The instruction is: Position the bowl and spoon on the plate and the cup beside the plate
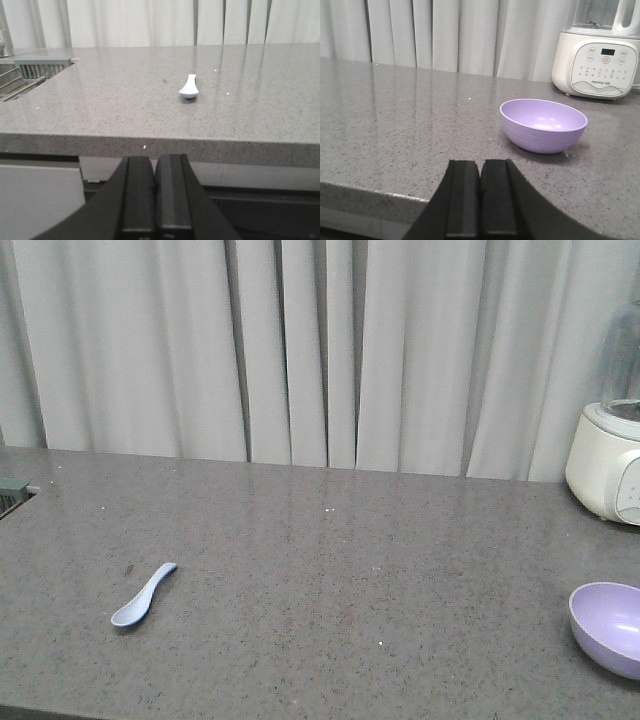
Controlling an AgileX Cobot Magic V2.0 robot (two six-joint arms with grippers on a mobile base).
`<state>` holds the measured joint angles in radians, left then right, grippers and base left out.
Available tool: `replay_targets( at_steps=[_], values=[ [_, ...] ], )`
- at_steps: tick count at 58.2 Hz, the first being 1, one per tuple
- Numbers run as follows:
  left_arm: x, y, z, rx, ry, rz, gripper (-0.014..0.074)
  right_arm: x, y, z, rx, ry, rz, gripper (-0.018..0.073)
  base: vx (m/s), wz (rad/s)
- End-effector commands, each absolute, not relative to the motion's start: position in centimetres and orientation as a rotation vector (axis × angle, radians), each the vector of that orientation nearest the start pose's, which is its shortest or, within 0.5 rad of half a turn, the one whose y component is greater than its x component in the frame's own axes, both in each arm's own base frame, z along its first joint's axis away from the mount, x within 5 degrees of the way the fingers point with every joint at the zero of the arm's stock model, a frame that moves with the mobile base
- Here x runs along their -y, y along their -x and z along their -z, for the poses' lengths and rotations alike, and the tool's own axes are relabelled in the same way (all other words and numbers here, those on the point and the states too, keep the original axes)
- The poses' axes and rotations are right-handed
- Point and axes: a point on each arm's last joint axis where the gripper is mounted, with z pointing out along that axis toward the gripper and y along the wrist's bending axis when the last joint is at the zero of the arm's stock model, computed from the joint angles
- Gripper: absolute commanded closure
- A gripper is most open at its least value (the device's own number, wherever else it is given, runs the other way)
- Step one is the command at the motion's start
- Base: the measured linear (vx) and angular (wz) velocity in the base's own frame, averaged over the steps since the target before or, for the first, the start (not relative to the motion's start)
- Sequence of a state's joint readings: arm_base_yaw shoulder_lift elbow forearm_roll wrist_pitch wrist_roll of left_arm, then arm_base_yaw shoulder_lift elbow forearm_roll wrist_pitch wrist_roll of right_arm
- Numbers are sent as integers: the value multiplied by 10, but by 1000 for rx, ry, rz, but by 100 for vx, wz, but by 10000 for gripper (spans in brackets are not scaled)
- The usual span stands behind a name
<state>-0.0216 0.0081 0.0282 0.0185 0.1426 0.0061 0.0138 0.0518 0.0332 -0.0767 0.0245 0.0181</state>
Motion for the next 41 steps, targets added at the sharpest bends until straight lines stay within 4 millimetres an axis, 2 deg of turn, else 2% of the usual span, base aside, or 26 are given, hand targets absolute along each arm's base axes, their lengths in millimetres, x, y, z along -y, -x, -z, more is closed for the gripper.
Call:
replay_targets(
  at_steps=[1, 41],
  values=[
    [2, -60, -189, -1619, -33, 13, 602, -1, -63, -199, -1541, 61, 43, 568, 21, -9],
    [2, -60, -189, -1619, -33, 13, 602, -1, -63, -199, -1541, 61, 43, 568, 15, -16]
  ],
)
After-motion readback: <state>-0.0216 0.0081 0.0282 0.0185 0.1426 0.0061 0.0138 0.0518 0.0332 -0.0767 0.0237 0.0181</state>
